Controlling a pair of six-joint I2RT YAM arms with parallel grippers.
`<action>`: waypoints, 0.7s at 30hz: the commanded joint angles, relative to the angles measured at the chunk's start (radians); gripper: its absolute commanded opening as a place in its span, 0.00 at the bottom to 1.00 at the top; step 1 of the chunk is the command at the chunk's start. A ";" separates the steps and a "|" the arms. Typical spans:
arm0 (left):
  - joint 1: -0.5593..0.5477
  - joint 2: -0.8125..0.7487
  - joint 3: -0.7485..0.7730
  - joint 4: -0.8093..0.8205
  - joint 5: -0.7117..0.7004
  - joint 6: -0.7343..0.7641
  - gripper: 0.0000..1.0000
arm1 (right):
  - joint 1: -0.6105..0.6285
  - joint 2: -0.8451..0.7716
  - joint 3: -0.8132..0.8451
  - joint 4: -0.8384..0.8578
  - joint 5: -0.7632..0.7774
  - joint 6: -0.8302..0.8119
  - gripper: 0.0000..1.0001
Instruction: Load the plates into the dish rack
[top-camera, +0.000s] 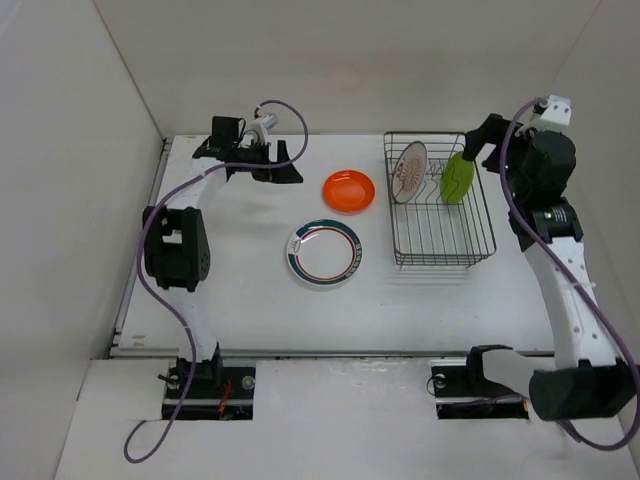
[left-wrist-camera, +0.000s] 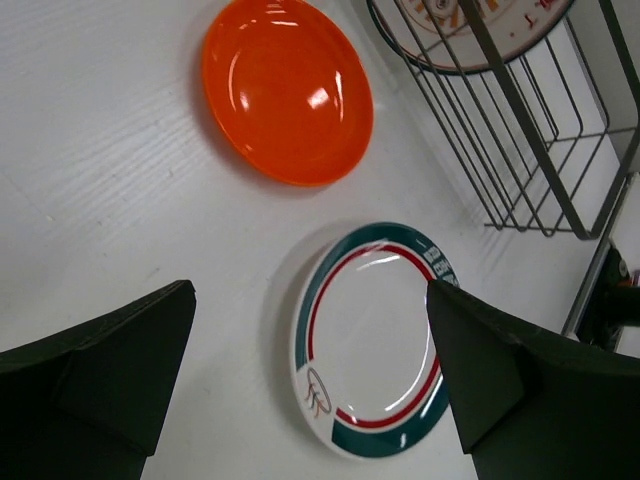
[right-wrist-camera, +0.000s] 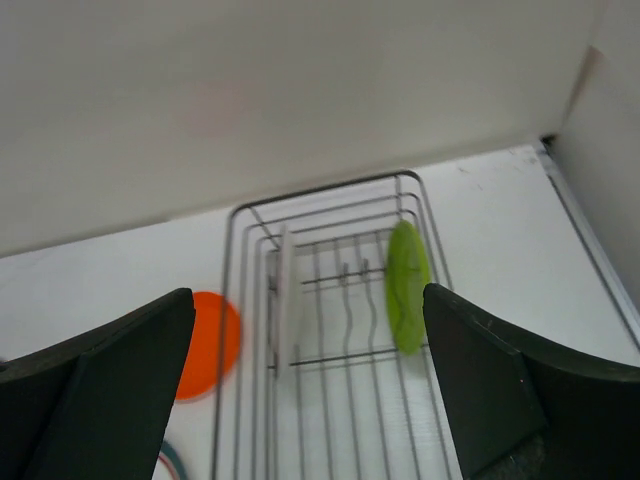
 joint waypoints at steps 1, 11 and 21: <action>-0.002 0.067 0.135 0.066 0.006 -0.102 1.00 | 0.062 -0.113 -0.045 0.029 -0.077 0.008 1.00; -0.052 0.417 0.448 0.041 0.017 -0.266 0.97 | 0.274 -0.222 -0.157 0.044 -0.019 0.018 1.00; -0.140 0.526 0.494 0.083 -0.069 -0.381 0.96 | 0.436 -0.256 -0.097 -0.051 0.093 0.029 1.00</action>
